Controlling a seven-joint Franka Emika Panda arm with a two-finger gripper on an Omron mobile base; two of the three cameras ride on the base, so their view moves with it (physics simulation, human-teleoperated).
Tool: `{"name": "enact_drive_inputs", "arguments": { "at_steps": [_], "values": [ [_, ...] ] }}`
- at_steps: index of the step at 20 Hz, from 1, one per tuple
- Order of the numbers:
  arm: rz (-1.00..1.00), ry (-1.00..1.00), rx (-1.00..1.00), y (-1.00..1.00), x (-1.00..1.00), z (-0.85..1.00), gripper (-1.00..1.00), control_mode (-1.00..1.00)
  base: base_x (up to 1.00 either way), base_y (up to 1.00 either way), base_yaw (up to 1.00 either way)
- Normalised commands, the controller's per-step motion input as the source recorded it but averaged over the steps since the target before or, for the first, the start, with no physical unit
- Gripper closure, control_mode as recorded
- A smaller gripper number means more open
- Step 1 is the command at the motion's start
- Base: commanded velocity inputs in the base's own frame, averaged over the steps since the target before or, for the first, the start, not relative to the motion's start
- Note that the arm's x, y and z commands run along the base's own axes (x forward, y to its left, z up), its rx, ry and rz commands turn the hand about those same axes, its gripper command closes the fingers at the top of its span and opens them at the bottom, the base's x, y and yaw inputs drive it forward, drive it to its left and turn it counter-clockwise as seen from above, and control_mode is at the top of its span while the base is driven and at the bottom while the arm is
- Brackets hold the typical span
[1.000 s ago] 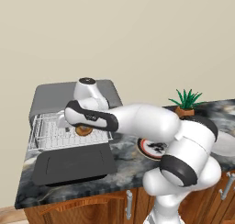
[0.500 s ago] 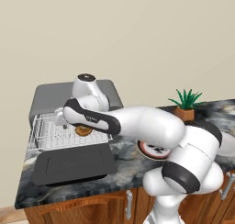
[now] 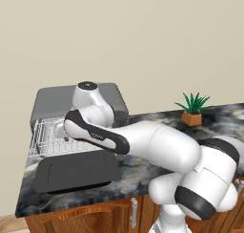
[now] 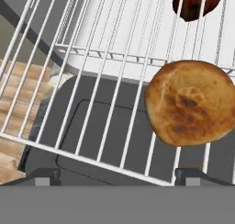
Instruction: Open the toaster oven door. Place the bread on the top rack in the toaster oven and place the steak on the bottom rack.
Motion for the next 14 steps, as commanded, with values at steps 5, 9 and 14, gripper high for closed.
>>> {"name": "enact_drive_inputs", "arguments": {
  "at_steps": [5, 9, 14],
  "values": [
    [-0.2, 0.0, 0.0, -0.01, -0.52, -0.16, -1.0, -1.0, 0.0, 0.0, 0.0],
    [-0.17, 0.03, 0.0, -0.06, -0.39, -0.16, -1.0, -1.0, 0.0, 0.0, 0.0],
    [-0.22, 0.14, 0.0, -0.14, -0.11, -0.27, -1.0, -1.0, 0.0, 0.0, 0.0]
  ]
}}
